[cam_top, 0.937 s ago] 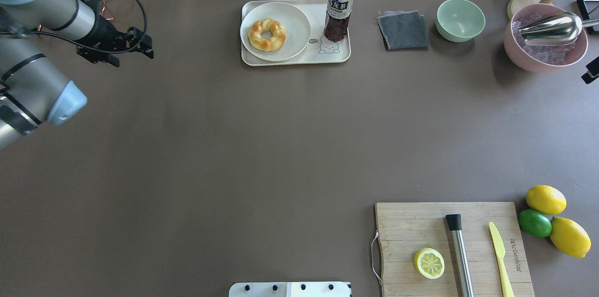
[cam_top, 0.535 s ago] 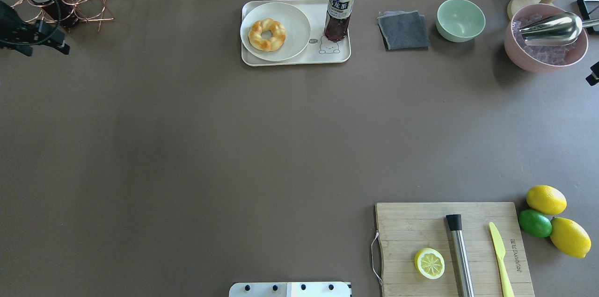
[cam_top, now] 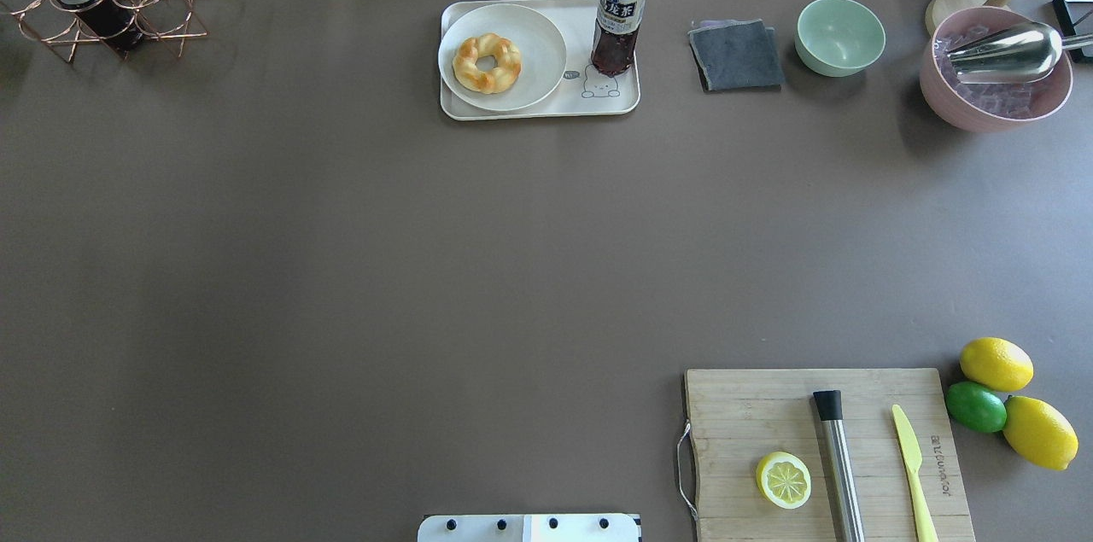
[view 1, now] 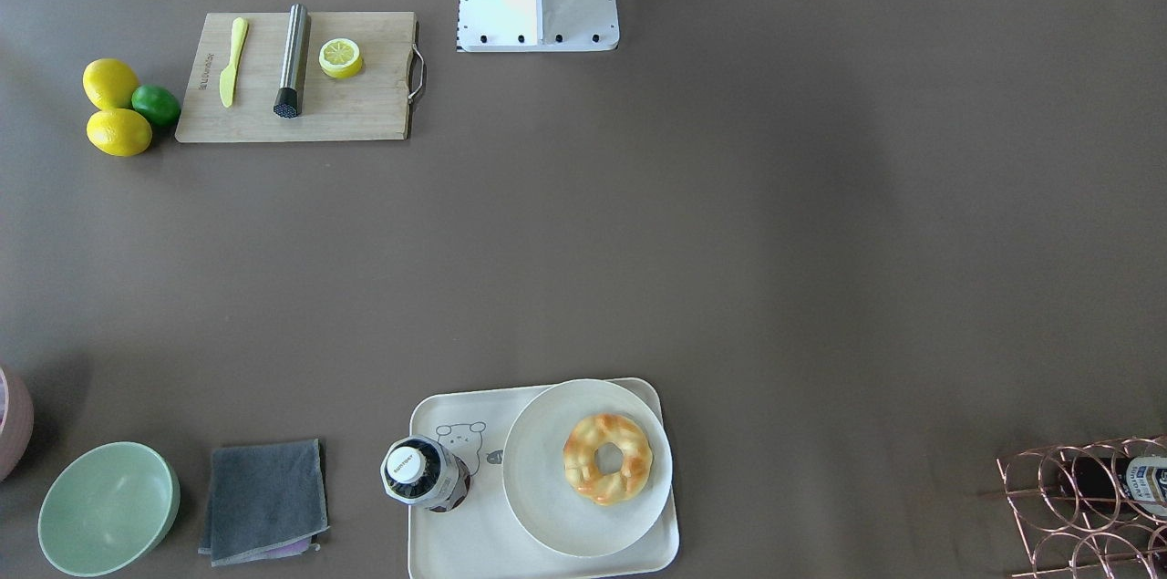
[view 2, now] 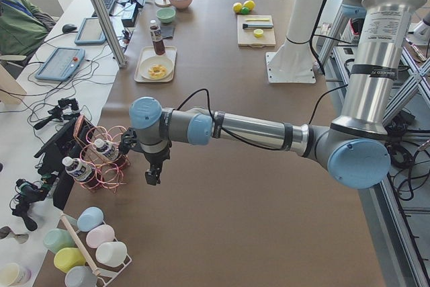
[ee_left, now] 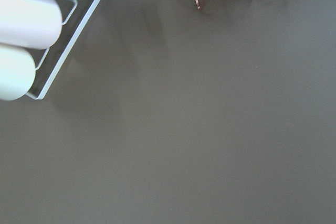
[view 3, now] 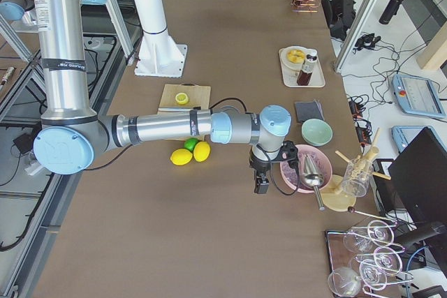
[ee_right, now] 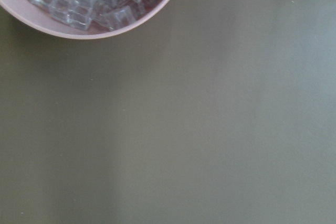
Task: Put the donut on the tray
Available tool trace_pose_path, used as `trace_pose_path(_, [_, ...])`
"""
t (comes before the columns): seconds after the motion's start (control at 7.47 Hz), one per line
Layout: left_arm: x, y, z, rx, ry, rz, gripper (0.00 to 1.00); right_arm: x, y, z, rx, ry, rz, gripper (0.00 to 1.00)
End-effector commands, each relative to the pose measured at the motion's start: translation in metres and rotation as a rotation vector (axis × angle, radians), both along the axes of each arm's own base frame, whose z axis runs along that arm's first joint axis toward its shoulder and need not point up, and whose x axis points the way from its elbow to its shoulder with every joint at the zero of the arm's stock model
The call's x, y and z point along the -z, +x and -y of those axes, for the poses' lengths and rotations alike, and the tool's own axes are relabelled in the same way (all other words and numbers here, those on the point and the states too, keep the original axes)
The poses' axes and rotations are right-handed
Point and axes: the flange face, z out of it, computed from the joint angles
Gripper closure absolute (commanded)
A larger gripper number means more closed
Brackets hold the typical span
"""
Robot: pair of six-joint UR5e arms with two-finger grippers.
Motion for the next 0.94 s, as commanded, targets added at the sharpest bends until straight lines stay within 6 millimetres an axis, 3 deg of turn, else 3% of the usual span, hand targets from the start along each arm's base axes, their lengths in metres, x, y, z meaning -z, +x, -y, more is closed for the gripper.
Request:
trace_pose_path(0.0, [-0.055, -0.05, -0.056, 0.035, -0.071, 0.072, 0.01, -0.045, 0.064, -0.048, -0.073, -0.049, -0.047, 0.0])
trace_pose_path(0.13, [-0.065, -0.051, -0.065, 0.034, -0.09, 0.093, 0.01, -0.046, 0.074, -0.05, -0.084, -0.044, -0.062, 0.0])
trace_pose_path(0.4, [-0.066, -0.052, -0.068, 0.04, -0.085, 0.085, 0.01, -0.043, 0.076, -0.046, -0.082, -0.034, -0.093, 0.0])
trace_pose_path(0.54, [-0.076, -0.051, -0.073, 0.047, -0.114, 0.087, 0.01, -0.044, 0.076, -0.047, -0.083, -0.04, -0.087, 0.0])
trace_pose_path(0.8, [-0.072, -0.047, -0.07, 0.042, -0.108, 0.084, 0.01, -0.045, 0.075, -0.048, -0.084, -0.041, -0.08, 0.0])
